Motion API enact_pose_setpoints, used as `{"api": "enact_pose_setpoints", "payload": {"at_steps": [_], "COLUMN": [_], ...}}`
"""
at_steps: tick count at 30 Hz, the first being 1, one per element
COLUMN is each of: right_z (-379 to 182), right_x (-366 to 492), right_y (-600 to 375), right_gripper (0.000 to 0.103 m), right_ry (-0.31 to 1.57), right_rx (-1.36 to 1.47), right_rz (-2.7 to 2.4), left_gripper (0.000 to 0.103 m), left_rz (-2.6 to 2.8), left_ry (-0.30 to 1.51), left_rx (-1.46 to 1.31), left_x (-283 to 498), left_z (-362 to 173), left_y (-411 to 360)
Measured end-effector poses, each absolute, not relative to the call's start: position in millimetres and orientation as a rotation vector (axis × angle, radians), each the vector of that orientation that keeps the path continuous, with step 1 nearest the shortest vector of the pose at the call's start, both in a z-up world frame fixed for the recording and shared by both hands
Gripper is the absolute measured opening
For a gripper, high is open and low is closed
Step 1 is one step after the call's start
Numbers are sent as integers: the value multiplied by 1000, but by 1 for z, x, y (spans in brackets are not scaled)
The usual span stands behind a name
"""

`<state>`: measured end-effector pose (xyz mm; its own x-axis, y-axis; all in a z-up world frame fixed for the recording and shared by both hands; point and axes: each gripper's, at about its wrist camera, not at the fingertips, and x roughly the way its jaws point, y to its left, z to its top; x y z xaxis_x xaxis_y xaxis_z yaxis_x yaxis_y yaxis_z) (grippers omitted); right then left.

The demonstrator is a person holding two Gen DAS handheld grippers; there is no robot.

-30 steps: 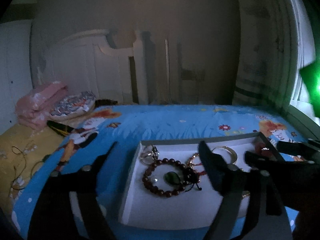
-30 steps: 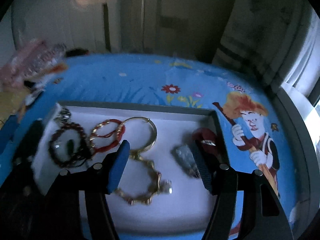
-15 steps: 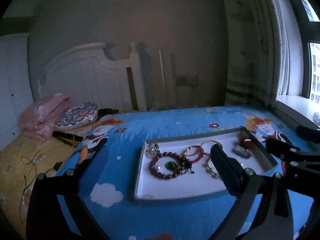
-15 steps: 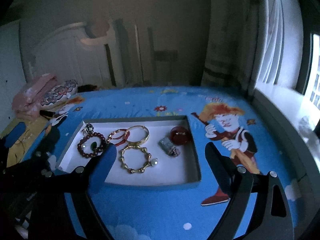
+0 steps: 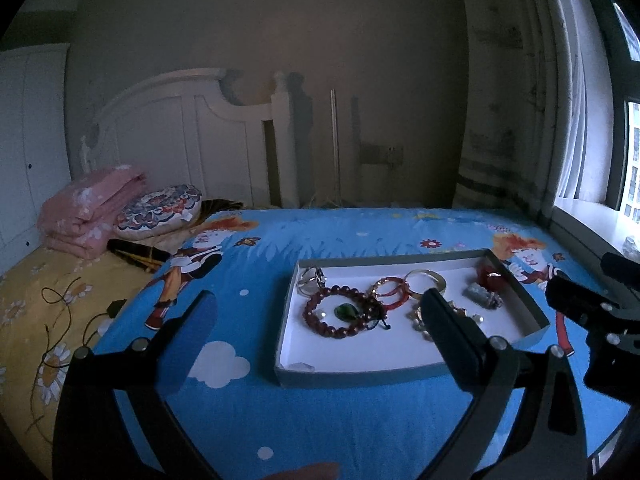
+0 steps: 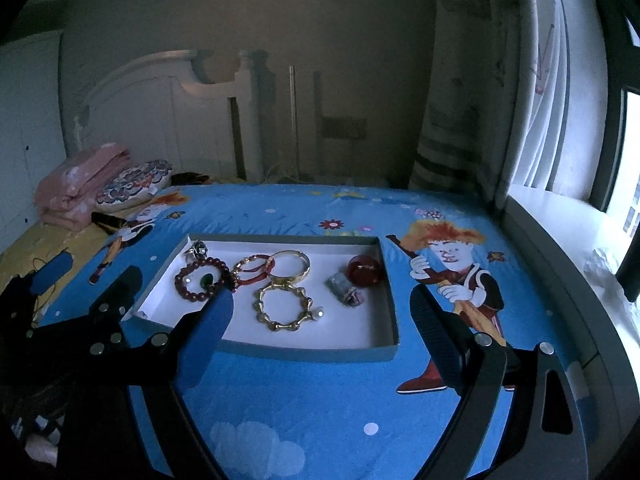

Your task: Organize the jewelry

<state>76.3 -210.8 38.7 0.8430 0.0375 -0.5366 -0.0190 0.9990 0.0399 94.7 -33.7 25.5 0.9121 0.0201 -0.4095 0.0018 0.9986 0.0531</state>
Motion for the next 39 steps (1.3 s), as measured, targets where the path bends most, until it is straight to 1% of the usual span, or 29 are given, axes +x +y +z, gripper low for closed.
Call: {"api": "enact_pose_setpoints", "payload": {"at_steps": [39], "right_z": [41], "right_x": [69], "right_y": [-214], "right_gripper": [85], "right_ry": [563], "right_rx": [21], "right_rz": [25], "left_gripper": [98], "left_rz": [-20], "left_ry": [464], "left_rx": [49], "left_x": [92], "left_z": [21], "left_y": [-45]}}
